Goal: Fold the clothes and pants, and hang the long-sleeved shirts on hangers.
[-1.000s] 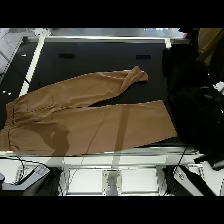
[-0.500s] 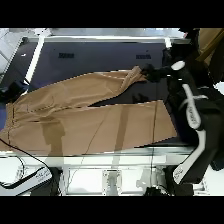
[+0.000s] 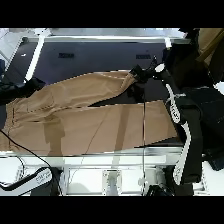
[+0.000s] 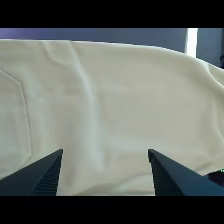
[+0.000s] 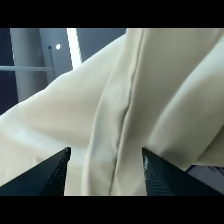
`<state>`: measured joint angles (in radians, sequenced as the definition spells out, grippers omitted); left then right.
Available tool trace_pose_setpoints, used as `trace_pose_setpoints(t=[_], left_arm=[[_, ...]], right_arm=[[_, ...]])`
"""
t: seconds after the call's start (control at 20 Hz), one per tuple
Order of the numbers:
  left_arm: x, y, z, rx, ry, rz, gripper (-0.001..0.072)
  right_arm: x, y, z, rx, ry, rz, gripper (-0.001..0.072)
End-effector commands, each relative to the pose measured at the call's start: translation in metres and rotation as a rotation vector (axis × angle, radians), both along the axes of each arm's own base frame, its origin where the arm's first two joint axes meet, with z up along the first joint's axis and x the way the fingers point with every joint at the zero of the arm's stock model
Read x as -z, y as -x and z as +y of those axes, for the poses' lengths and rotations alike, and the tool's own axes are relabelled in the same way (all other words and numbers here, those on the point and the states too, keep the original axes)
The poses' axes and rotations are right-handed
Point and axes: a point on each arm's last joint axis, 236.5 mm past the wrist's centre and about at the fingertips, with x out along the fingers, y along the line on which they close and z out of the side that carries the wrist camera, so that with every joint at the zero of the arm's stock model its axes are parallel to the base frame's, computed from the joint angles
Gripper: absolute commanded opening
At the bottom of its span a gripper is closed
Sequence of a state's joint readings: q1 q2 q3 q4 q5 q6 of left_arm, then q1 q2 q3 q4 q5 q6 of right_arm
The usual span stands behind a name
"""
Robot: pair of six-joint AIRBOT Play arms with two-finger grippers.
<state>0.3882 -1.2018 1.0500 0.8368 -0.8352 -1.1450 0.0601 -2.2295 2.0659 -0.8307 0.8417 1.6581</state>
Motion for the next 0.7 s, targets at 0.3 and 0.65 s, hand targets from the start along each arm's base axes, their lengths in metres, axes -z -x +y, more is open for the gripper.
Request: trace_pose_setpoints(t=[0.3, 0.65], left_arm=[[0.001, 0.0, -0.004, 0.012, 0.002, 0.004, 0.0609], [0.002, 0.003, -0.007, 0.025, 0.009, 0.016, 0.0609]], right_arm=[[-0.012, 0.009, -0.023, -0.038, 0.164, -0.006, 0.0512], [-0.017, -0.016, 0.0, -0.01, 0.222, -0.148, 0.0409]])
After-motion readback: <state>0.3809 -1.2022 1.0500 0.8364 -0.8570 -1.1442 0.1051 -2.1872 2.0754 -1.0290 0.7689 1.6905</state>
